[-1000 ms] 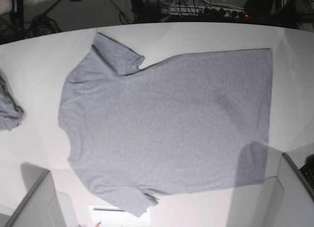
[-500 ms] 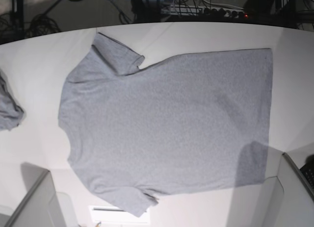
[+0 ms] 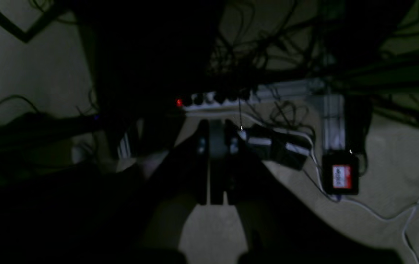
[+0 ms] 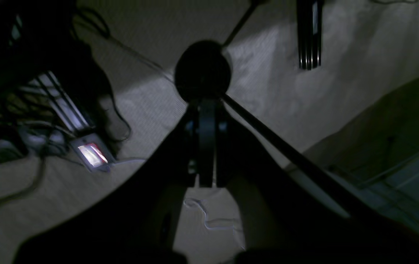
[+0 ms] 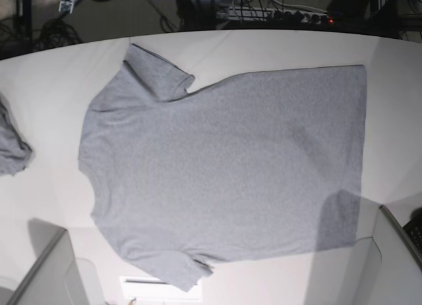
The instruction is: Fold the T-shirt properly
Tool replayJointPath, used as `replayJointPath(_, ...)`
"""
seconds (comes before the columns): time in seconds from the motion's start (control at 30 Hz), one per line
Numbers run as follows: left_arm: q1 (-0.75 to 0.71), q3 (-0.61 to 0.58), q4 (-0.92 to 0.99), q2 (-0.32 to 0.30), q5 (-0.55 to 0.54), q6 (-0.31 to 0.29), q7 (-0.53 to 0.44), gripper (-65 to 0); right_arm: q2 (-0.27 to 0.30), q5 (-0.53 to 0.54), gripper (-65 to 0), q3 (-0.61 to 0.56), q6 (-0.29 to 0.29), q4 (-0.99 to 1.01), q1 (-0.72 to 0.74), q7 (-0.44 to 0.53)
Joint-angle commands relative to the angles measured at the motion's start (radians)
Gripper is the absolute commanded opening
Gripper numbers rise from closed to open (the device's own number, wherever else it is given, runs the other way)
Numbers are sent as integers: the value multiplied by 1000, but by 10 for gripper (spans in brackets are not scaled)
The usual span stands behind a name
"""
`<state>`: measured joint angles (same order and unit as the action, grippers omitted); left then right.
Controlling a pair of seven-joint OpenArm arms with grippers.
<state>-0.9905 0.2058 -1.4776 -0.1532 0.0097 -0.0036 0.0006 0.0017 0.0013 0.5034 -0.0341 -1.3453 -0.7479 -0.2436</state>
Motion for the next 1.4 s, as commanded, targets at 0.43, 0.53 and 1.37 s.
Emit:
replayJointPath(0.43, -170, 8, -334, -6, -9, 9, -9, -650, -93, 1, -650, 192, -39, -402, -60, 7)
replayJointPath(0.53, -192, 8, -412, -6, -10, 9, -9, -650, -111, 1, -650, 192, -82, -492, -58, 7)
replayJointPath(1.37, -40, 372, -478, -30, -673, -223, 5, -650, -118, 748, -381, 126, -320, -652, 236, -646)
